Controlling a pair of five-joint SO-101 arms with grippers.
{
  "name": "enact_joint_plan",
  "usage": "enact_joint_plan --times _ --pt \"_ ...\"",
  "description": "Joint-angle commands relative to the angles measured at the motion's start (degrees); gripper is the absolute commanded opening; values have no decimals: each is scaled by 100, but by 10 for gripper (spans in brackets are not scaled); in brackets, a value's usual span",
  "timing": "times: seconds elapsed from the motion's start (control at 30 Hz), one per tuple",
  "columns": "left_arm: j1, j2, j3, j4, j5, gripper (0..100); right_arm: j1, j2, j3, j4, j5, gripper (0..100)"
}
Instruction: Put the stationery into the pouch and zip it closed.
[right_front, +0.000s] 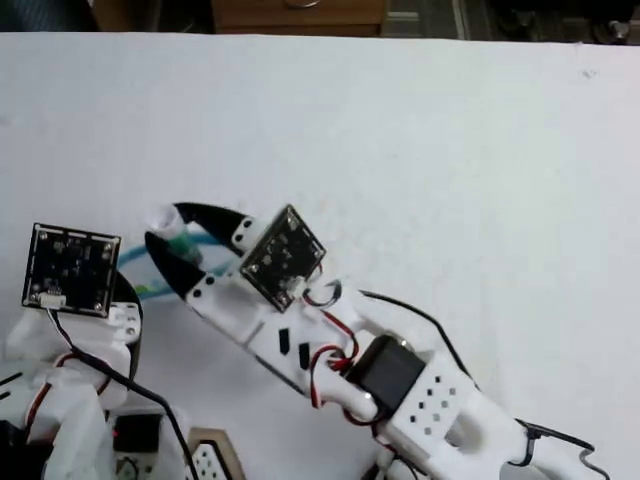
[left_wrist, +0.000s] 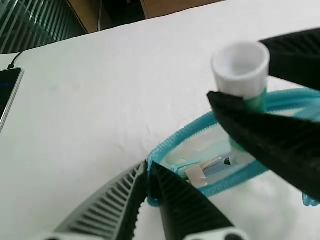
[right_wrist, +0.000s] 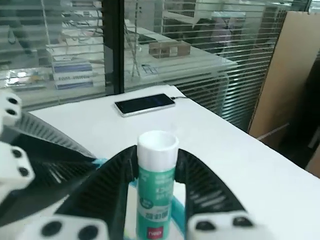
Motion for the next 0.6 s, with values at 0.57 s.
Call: enact_joint_plan --times 0.57 --pt "-31 400 70 44 53 23 22 13 -2875 4198 26 255"
